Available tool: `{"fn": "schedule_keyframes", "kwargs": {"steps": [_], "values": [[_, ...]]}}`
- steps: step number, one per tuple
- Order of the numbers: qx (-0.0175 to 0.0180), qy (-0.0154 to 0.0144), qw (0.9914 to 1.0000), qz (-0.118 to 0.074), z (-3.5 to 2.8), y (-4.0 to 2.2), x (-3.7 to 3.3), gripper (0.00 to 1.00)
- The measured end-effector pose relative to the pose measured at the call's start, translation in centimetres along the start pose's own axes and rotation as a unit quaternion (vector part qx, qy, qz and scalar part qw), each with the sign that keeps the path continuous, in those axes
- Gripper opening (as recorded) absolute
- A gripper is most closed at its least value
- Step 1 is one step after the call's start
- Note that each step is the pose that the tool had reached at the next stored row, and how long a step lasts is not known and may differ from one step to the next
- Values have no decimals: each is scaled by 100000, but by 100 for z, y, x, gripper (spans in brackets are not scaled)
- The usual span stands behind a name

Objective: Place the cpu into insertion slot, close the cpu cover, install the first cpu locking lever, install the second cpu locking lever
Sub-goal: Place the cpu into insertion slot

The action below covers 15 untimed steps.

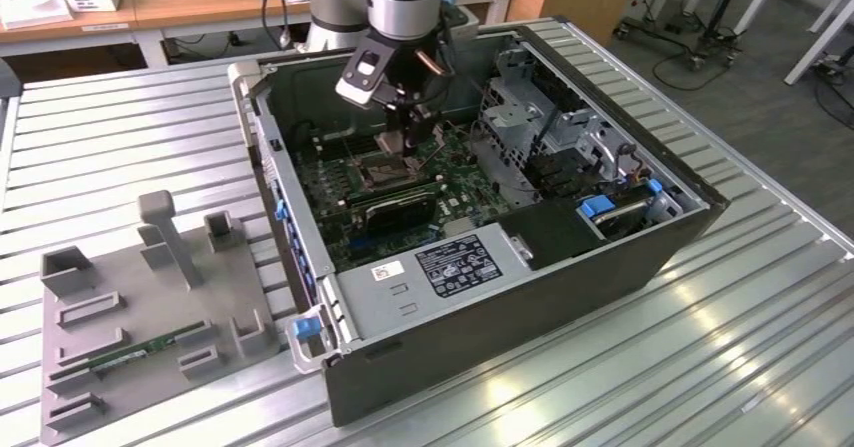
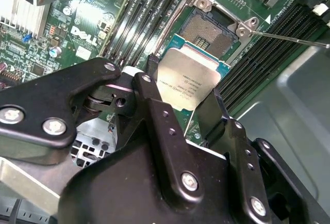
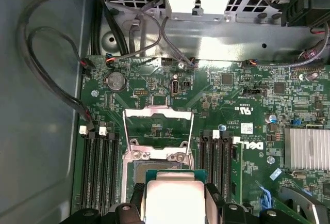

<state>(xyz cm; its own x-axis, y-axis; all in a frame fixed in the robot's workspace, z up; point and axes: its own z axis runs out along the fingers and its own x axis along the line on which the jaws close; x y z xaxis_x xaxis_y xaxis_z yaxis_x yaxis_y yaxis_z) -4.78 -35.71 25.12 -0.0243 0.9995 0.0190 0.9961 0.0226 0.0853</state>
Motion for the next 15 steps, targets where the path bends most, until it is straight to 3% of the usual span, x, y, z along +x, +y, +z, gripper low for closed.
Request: {"fn": "schedule_keyframes", "kwargs": {"steps": [15], "values": [[2, -10, 100000, 107, 129, -35, 32, 54]]}}
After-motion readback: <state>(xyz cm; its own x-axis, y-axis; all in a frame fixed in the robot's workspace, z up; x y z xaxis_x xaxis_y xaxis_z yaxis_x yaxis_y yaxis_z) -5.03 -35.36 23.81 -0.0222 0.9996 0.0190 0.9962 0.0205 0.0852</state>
